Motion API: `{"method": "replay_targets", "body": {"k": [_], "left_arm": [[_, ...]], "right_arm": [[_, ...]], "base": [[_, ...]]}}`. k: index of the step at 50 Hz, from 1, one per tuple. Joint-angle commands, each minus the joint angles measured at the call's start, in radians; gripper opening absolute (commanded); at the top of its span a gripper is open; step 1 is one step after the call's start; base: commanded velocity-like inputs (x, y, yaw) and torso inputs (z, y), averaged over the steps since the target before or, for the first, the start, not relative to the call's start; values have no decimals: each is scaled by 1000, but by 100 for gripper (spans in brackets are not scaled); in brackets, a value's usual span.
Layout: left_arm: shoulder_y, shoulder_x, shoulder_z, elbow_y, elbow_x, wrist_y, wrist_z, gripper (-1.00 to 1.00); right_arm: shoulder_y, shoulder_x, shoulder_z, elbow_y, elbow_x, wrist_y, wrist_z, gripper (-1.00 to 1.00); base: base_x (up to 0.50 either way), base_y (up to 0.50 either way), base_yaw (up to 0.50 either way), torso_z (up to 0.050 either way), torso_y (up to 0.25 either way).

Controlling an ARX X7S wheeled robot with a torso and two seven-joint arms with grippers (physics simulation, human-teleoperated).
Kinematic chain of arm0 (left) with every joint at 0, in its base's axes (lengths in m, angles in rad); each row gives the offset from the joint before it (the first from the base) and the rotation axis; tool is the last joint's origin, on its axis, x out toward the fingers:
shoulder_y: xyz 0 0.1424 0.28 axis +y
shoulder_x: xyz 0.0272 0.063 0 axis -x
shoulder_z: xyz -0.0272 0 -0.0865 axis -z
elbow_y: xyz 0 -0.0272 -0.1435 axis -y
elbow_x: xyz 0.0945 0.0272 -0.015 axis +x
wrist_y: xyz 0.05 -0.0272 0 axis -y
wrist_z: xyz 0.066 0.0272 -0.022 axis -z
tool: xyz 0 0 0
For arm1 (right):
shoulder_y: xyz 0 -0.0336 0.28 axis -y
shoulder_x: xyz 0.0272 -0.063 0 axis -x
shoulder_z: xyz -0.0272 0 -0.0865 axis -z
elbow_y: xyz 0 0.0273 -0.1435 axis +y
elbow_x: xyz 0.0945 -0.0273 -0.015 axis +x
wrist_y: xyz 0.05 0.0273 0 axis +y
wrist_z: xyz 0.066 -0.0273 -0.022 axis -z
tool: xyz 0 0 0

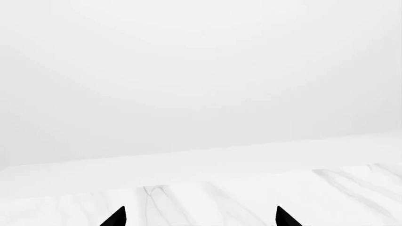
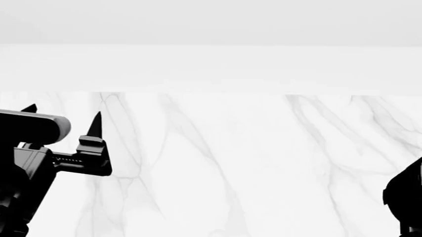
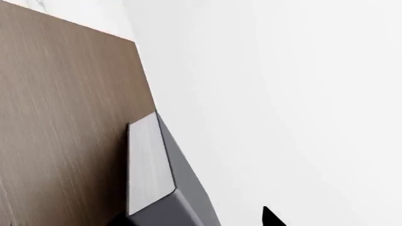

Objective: Pick up the book on the left and place it on top of the shelf.

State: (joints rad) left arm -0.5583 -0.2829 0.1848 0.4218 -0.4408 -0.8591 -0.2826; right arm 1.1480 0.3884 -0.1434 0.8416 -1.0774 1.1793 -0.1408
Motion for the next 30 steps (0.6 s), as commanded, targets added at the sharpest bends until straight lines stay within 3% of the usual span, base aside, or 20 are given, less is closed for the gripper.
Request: {"method": "replay_targets", "body": {"k": [1,7,20,25,30], "left_arm": [[0,22,-13,-12,17,24,20,100],[-1,23,-2,-22,20,30,19,100],[-4,21,-1,-14,11,27,13,100],[-6,21,-4,-11,5,27,13,100],[3,18,-10,-2,-1,34,12,100]], "right_arm": [[64,-108,-43,32,12,-128,-20,100],[80,-188,-126,-50,0,-214,-105,100],[26,-210,-159,-213,-2,-241,-168,100],[-80,-221,-107,-389,47,-261,-166,100],[-277,-275,29,-693,201,-315,-192,100]], "base": [[0,0,0,0,0],[0,0,0,0,0],[0,0,0,0,0],[0,0,0,0,0],[0,0,0,0,0]]}}
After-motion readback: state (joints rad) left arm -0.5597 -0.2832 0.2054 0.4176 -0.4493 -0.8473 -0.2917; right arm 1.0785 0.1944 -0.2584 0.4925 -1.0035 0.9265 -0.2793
